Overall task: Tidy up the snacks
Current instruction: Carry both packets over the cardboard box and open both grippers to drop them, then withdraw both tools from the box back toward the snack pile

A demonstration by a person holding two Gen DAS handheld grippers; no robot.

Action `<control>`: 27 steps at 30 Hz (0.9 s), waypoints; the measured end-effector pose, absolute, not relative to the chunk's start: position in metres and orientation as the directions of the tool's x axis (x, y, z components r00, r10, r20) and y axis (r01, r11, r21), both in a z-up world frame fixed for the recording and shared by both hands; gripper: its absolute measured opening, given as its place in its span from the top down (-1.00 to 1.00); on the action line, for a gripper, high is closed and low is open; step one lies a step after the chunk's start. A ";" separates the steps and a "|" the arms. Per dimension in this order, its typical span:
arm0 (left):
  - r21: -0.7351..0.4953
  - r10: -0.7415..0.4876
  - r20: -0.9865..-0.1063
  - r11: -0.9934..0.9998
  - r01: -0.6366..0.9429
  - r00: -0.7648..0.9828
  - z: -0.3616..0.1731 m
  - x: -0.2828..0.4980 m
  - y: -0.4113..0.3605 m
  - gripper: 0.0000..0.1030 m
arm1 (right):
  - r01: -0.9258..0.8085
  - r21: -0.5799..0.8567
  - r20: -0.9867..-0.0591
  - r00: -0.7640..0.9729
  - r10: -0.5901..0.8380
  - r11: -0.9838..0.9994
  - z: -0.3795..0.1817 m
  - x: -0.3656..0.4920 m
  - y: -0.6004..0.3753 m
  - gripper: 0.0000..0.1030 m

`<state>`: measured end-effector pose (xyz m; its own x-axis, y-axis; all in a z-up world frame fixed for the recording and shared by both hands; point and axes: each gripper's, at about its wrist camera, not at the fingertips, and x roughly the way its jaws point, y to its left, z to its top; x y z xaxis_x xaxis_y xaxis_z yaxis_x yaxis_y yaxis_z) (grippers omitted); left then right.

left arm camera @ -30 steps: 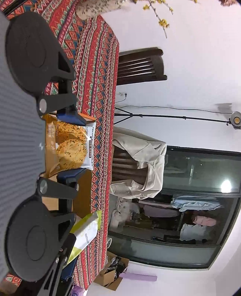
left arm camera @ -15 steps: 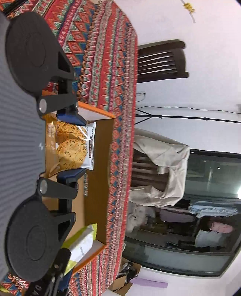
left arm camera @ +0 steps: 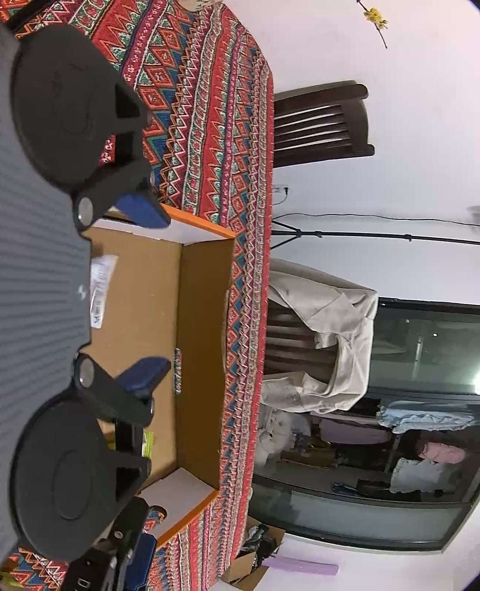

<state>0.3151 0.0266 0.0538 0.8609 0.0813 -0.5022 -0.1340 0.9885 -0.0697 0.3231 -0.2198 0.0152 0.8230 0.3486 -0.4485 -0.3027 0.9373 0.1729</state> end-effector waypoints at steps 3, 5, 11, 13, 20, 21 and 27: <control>-0.071 0.084 -0.494 0.988 -0.136 0.865 0.056 0.314 0.027 -0.80 | -0.305 0.174 -0.440 0.827 0.351 0.936 0.016 0.320 -0.221 -0.47; -0.076 0.084 -0.488 0.988 -0.138 0.869 0.057 0.313 0.028 -0.96 | -0.306 0.178 -0.432 0.829 0.354 0.935 0.017 0.318 -0.223 -0.62; -0.083 0.072 -0.469 0.989 -0.125 0.880 0.064 0.307 0.026 -1.00 | -0.302 0.198 -0.406 0.841 0.358 0.933 0.021 0.316 -0.229 -0.86; -0.084 0.072 -0.457 0.989 -0.124 0.887 0.067 0.303 0.027 -1.00 | -0.302 0.202 -0.396 0.845 0.359 0.932 0.023 0.314 -0.230 -0.90; -0.090 0.082 -0.407 0.988 -0.129 0.910 0.087 0.285 0.027 -1.00 | -0.328 0.201 -0.352 0.855 0.381 0.923 0.038 0.297 -0.231 -1.00; -0.085 0.082 -0.403 0.988 -0.127 0.912 0.091 0.282 0.027 -1.00 | -0.335 0.195 -0.348 0.855 0.385 0.922 0.041 0.294 -0.229 -1.00; -0.058 0.099 -0.395 0.990 -0.132 0.913 0.103 0.258 0.029 -1.00 | -0.363 0.149 -0.340 0.854 0.393 0.920 0.056 0.273 -0.223 -1.00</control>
<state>0.2582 0.0287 0.1031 0.9134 0.0992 -0.3948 -0.1323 0.9895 -0.0575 0.2726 -0.2232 0.0558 0.8544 0.3928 -0.3400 -0.3633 0.9196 0.1494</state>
